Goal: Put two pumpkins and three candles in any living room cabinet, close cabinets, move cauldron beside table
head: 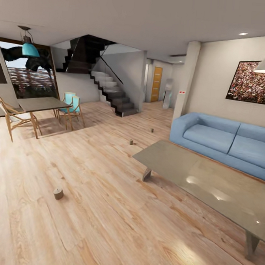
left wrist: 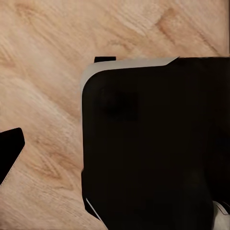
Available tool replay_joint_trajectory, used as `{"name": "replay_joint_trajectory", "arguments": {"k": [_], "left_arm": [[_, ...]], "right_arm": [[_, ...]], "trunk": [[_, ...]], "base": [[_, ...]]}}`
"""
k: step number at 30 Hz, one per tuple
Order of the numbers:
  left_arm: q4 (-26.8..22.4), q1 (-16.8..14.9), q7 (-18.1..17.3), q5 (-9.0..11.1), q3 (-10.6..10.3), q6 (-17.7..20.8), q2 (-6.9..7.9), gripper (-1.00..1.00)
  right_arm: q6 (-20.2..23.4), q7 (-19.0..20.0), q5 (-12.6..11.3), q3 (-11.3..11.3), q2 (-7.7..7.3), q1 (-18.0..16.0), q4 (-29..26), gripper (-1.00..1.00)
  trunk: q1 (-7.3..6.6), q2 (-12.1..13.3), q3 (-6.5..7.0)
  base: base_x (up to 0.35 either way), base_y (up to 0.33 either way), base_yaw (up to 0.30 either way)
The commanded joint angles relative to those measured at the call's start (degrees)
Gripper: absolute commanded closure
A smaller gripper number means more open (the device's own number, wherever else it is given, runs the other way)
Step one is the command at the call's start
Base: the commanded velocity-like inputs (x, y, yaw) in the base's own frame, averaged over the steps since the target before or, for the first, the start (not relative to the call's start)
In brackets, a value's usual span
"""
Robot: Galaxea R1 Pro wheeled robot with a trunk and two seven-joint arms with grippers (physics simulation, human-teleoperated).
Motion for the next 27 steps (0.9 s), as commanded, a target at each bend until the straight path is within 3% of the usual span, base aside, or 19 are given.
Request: {"name": "replay_joint_trajectory", "arguments": {"k": [1, 27], "left_arm": [[0.01, -0.02, -0.01, 0.01, -0.04, -0.18, 0.01, -1.00], [-0.01, -0.02, -0.01, 0.01, -0.04, -0.18, 0.01, -1.00]], "right_arm": [[-0.20, 0.01, 0.00, 0.00, 0.01, -0.05, 0.07, -1.00], [-0.20, 0.01, 0.00, 0.00, 0.05, -0.05, 0.07, -1.00]], "trunk": [[0.00, -0.04, -0.06], [0.00, -0.04, -0.06]], "base": [[0.000, 0.000, -0.291], [0.000, 0.000, -0.291]]}}
